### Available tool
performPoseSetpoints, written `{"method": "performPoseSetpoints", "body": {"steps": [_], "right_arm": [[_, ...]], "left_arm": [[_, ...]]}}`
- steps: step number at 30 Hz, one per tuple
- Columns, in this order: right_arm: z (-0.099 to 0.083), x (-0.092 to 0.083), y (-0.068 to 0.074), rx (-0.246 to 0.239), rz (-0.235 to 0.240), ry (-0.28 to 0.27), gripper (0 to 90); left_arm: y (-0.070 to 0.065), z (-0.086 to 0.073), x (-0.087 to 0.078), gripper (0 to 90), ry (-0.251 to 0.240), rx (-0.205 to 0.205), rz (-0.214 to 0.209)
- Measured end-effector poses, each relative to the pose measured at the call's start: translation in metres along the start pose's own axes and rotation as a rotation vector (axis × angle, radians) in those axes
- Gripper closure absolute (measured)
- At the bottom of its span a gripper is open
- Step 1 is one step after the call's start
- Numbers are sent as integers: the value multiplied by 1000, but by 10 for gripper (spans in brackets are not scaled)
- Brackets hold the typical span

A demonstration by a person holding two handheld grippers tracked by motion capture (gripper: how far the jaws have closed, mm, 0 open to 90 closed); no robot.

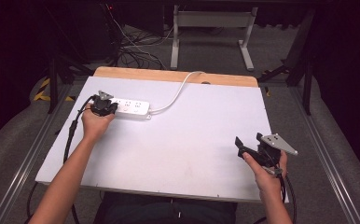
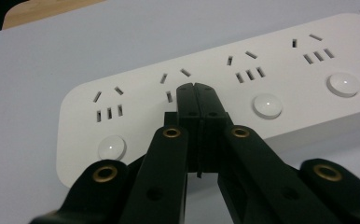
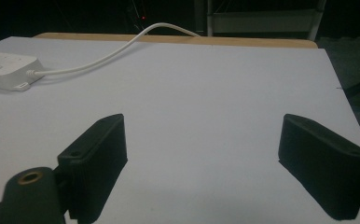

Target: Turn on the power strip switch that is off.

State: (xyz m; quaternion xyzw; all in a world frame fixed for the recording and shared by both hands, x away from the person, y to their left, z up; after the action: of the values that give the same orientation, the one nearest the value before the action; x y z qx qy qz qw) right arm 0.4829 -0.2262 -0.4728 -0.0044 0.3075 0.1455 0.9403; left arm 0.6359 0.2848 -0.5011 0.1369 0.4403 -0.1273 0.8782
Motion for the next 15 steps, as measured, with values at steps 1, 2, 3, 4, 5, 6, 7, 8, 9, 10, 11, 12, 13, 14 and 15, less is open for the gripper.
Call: {"method": "performPoseSetpoints", "body": {"steps": [1, 2, 3, 4, 5, 6, 7, 8, 9, 10, 11, 12, 13, 14, 15], "right_arm": [[0, 0, 0, 0, 0, 0, 159], [0, -1, 0, 1, -1, -1, 159], [0, -1, 0, 1, -1, -1, 159], [0, -1, 1, 4, -1, -2, 159], [0, -2, 1, 0, 0, -1, 159], [0, -2, 1, 0, 0, -1, 159], [0, -2, 1, 2, -2, -3, 159], [0, -2, 1, 2, -2, -4, 159], [0, -2, 1, 3, -1, -2, 159], [-1, -2, 1, 5, -4, -2, 159], [-1, -2, 1, 5, -3, -1, 159], [-1, -2, 1, 5, -3, -1, 159], [-1, -2, 0, 5, -4, -1, 159], [-1, -2, 0, 3, -5, -1, 159], [-1, -2, 0, 3, -4, -2, 159]], "left_arm": [[0, 0, 0, 900, 0, 0, 0], [0, 0, 0, 900, 0, 4, 2], [0, 0, 0, 900, -1, 1, 4], [0, 0, 0, 900, 2, -2, 2], [0, 0, 0, 900, 1, -4, -5], [0, 0, 0, 900, -1, -5, -6], [0, 0, 0, 900, 0, -3, -7], [0, 0, 0, 900, 0, -3, -6], [0, 0, 0, 900, 0, -3, -5], [1, 0, 0, 900, -2, 0, -4], [1, 0, 0, 900, -2, -10, -11], [1, 0, 0, 900, -2, -10, -11], [2, 0, 0, 900, -3, -11, -12], [1, 0, 0, 900, -3, -11, -10], [1, 0, 0, 900, -4, -11, -10]]}}
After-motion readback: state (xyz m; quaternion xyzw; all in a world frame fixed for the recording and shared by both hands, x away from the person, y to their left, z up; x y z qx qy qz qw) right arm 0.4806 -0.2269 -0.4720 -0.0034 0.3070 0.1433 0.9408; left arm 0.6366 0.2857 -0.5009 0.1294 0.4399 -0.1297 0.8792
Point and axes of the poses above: each handheld gripper's, and its own axes: x roughly forward along the jaws, z roughly out of its top, y roughly to its left, the point moved 5 cm from there along x, roughly forward along the jaws, and after that the axes turned 15 degrees about y, right-handed, at the moved point
